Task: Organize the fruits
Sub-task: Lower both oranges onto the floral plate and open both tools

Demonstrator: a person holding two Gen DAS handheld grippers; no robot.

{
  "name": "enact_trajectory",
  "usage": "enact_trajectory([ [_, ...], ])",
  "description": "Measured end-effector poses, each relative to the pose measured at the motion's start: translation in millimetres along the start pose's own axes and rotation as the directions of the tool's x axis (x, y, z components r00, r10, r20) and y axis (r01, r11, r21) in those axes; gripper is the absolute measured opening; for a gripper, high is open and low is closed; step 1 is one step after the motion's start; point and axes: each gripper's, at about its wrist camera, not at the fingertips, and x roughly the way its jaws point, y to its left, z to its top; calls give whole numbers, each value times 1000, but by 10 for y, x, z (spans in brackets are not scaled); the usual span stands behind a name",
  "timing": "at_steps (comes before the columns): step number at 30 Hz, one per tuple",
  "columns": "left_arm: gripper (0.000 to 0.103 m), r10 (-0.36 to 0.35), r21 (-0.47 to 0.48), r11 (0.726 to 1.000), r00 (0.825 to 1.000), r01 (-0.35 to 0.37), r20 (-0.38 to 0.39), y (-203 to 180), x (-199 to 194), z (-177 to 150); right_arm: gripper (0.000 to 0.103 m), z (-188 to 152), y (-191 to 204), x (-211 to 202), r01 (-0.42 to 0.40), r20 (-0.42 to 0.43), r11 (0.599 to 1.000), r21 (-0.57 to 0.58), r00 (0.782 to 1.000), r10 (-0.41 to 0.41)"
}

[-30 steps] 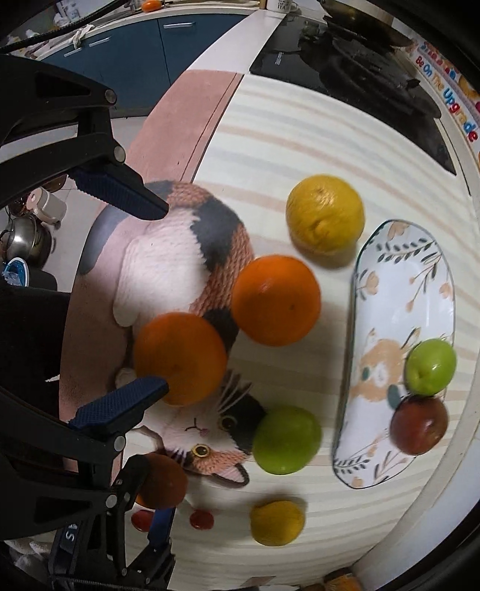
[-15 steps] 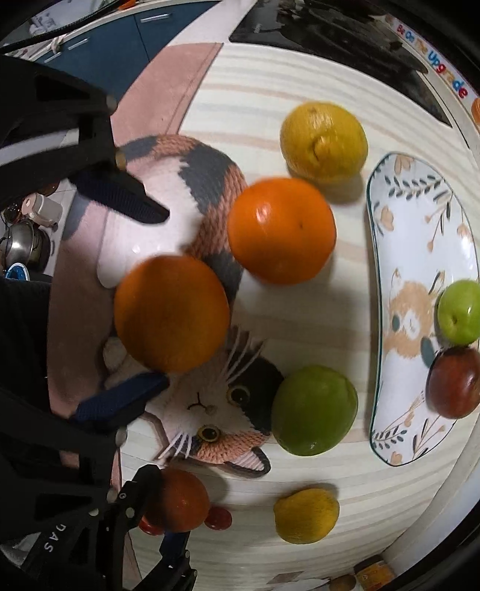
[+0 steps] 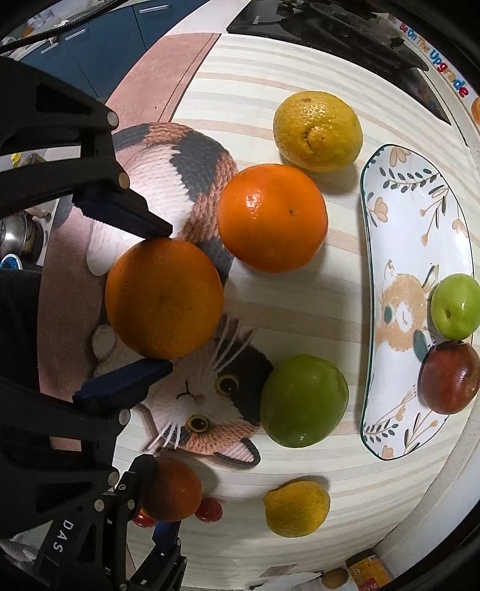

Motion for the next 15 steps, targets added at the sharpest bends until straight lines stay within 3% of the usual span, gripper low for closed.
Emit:
enact_trajectory([
  [11,63,-74,-52,996,997,73,-15,276,87,62,58,42,-128,6,-5,-2,1000,6,1000,5],
  [15,63,-64,-46,997,998,64,4,318,1,56,58,49,-165,-92,-29,21,999,16,999,28],
])
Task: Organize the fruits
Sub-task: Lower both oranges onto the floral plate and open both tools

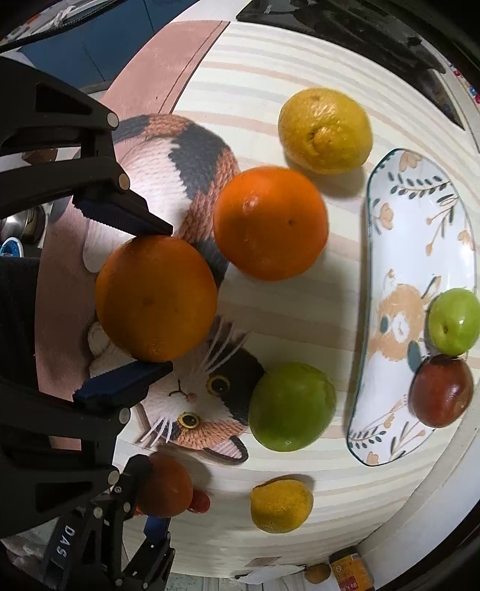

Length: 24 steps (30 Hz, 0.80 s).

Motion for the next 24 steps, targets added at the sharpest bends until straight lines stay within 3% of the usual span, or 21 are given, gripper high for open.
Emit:
enact_trajectory([
  [7,63,-71,-4,997,994,72,77,26,-564,160,57,330,-62,-491,-51,114,998,26,992,47],
  [10,63,-103,-4,995,987,104,121,107,-838,385,57,604,-26,-692,-57,164,998,34,985,51],
  [13,63,-76,-2,997,982,78,171,211,-1033,720,57,960,58,-826,-59,207,998,35,977,50],
  [19,63,-11,-17,1000,986,14,168,465,-928,1471,57,1488,364,-721,-6,210,1000,23,978,1],
  [24,63,-1,-47,999,994,6,108,664,-630,1968,57,1618,507,-450,15,175,999,44,984,-23],
])
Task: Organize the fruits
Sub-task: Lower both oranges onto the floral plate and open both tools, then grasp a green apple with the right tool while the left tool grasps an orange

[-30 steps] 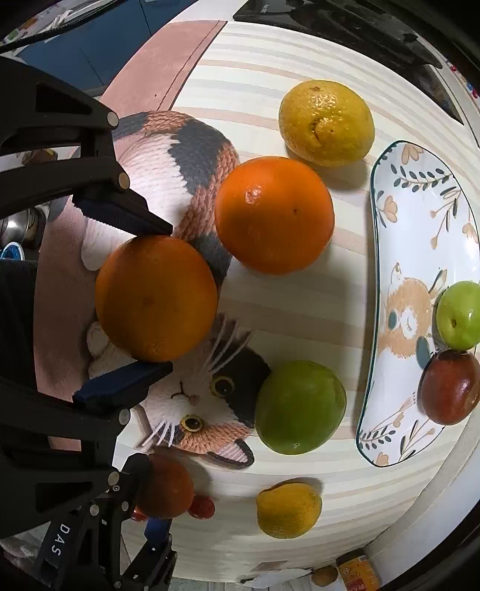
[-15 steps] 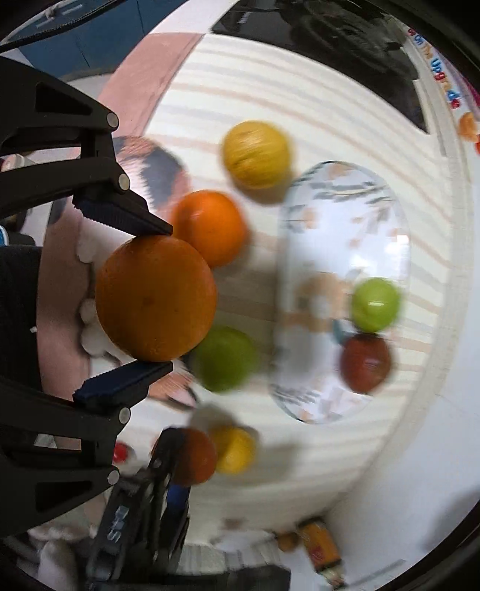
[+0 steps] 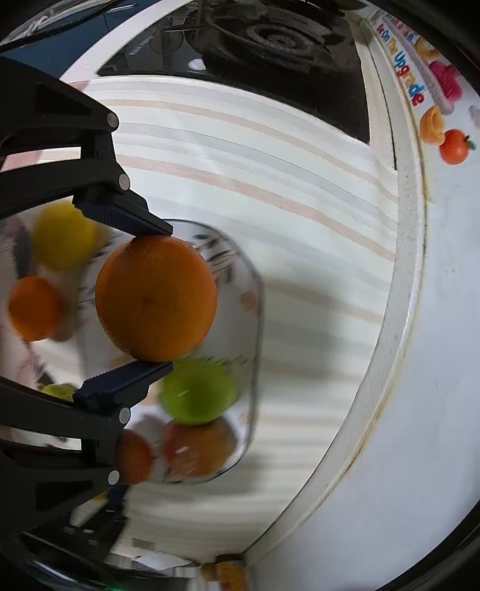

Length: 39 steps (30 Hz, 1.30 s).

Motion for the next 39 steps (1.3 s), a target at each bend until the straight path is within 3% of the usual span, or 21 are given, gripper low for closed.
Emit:
enact_trajectory([
  [8,63,-44,-13,999,994,43,-98,9,442,358,58,63,12,185,11,-25,999,32,1000,-10],
  [17,64,-16,5,1000,992,17,-124,-54,599,275,59,-8,4,259,1,-29,998,60,1000,1],
  [19,64,-12,6,1000,993,13,-119,-73,614,259,63,75,29,303,1,-37,998,66,999,2],
  [21,64,-17,-3,1000,992,16,-123,-78,623,243,79,170,58,345,-2,-36,997,78,999,5],
  [22,64,-22,-8,1000,992,21,-123,-80,620,250,81,182,40,352,-6,-40,996,85,999,10],
  [24,69,-24,-8,1000,993,23,-117,-89,625,287,82,184,29,353,-15,-53,995,95,998,20],
  [26,85,-19,0,1000,995,19,-102,-96,563,284,86,170,23,320,-21,-57,995,99,998,27],
  [28,86,-16,-3,1000,996,15,-86,-77,492,278,93,148,22,264,-19,-51,995,93,998,24],
  [32,93,0,-16,1000,999,-1,-41,-52,292,163,93,108,85,40,23,-8,998,54,1000,-23],
  [39,93,12,-42,999,999,-11,46,12,-152,-288,93,-72,154,-298,67,57,998,3,996,-67],
])
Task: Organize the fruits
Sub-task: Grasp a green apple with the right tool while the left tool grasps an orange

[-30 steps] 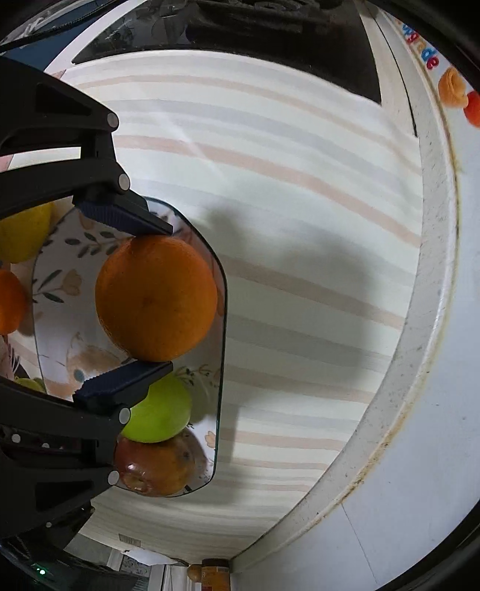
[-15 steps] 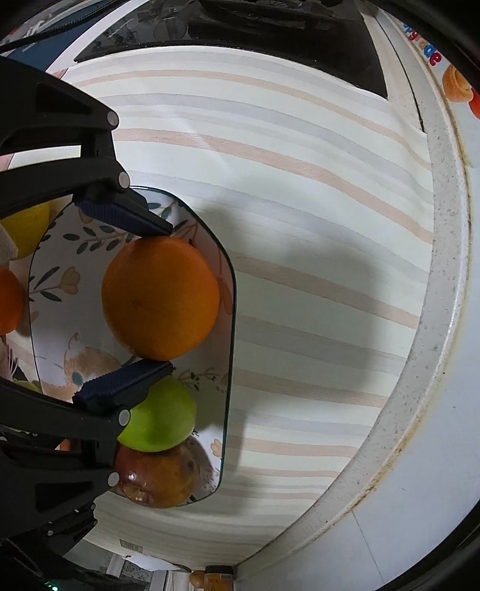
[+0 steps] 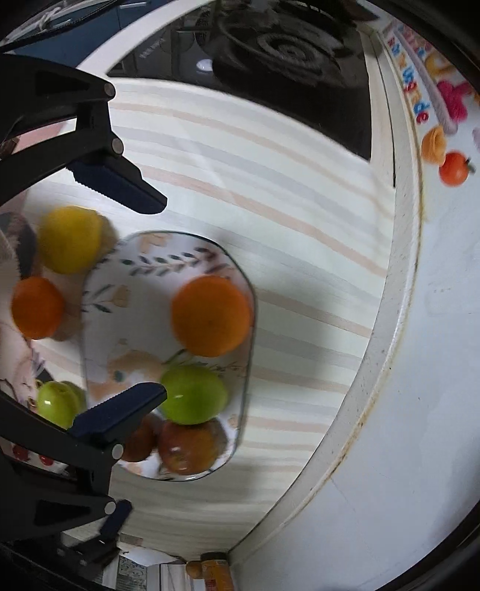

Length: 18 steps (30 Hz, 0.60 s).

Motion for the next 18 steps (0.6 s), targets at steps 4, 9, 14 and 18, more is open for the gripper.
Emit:
enact_trajectory([
  [4,93,19,0,1000,998,-19,55,-38,-300,-319,93,-179,-31,-206,-13,36,1000,-21,999,14],
  [9,93,3,-17,1000,994,-1,107,-57,-631,-601,93,-447,-20,-612,-13,116,998,-62,993,20],
  [14,93,6,-4,1000,986,-5,167,-180,-970,-895,93,-682,-10,-943,-14,176,996,-92,984,30],
  [18,93,-1,8,1000,981,0,194,-251,-1149,-1079,93,-882,-9,-1197,-6,223,994,-113,974,31],
])
